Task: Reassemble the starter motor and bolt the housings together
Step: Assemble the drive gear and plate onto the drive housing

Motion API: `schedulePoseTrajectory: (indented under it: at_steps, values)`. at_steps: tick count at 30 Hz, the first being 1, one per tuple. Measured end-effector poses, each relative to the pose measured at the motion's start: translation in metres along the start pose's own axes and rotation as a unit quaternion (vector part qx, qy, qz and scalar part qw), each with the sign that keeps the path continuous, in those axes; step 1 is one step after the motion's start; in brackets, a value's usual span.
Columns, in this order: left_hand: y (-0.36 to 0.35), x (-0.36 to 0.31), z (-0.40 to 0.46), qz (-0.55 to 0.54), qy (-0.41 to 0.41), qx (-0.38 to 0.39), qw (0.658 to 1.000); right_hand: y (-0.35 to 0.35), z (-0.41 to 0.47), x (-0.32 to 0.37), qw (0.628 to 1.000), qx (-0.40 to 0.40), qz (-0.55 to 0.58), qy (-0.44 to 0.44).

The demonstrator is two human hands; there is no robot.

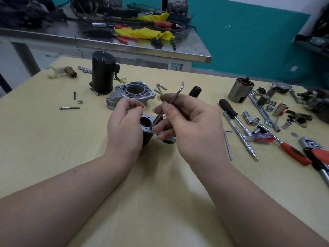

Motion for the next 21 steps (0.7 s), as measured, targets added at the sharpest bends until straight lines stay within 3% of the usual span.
schedulePoseTrajectory:
  at_steps: [5, 13, 21]
  values:
    - [-0.0005, 0.0005, 0.0002, 0.003, -0.003, 0.000, 1.000, -0.0002, -0.0035, -0.0057, 0.998, -0.057, 0.003, 0.002]
    - [-0.0009, 0.0004, 0.0025, -0.013, 0.007, -0.008, 1.000, -0.0056, -0.0049, -0.0058, 0.998, 0.000, -0.036, 0.050]
    - [-0.0018, 0.0011, 0.0019, -0.002, -0.003, -0.003, 1.000, -0.0066, -0.0029, -0.0085, 0.999, -0.033, -0.023, 0.021]
Point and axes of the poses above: each hand's wrist, its own z-axis towards the middle knuckle, its own y-axis out of the back of the hand, x = y × z, the point moved 4 cm from there along z, towards the middle knuckle, and after that the axes turned 14 degrees about -x, right-handed, at the moved point
